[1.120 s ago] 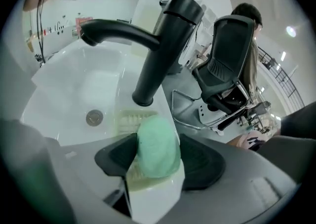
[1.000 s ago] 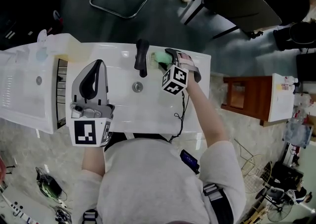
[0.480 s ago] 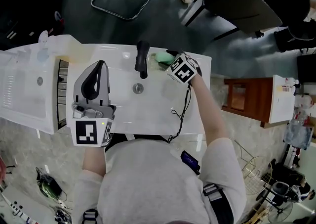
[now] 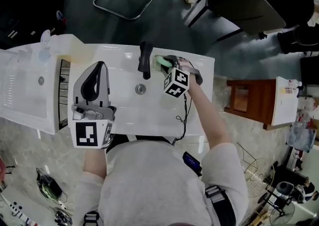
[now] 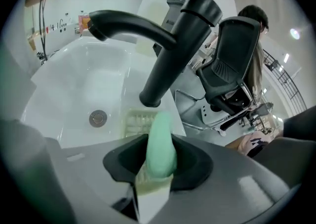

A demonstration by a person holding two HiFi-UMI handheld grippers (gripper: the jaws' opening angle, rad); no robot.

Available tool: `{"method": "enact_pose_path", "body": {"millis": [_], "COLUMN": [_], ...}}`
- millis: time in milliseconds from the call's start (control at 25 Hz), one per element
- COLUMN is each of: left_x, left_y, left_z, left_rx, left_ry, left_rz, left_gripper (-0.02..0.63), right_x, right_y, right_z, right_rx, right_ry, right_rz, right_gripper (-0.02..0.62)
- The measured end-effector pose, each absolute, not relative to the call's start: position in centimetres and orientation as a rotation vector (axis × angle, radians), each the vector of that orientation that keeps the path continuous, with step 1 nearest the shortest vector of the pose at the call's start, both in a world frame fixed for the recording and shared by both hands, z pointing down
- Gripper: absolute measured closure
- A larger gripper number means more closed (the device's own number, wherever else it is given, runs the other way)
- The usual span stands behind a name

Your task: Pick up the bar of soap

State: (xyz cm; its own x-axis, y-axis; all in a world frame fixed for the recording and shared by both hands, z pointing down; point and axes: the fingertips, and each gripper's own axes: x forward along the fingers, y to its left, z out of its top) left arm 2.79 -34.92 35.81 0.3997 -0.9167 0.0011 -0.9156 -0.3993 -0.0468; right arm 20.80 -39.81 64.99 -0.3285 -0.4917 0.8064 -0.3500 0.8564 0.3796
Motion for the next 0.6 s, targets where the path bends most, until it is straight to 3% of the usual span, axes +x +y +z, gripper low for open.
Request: {"method": "enact_pose_path", "body": {"millis": [600], "left_x": [2.2], "left_y": [-33.2], "left_z": [35.7], "left_rx": [-2.595], "left_ry": [1.682], "left_rz": [-0.043], "left_gripper": [0.598], "right_x": [20.4], "right_y": [-40.1], "right_z": [63.1], "right_rx": [0.877], "right_ry": [-2.153], "right_rz": [0.164], "right_gripper": [0.469]}}
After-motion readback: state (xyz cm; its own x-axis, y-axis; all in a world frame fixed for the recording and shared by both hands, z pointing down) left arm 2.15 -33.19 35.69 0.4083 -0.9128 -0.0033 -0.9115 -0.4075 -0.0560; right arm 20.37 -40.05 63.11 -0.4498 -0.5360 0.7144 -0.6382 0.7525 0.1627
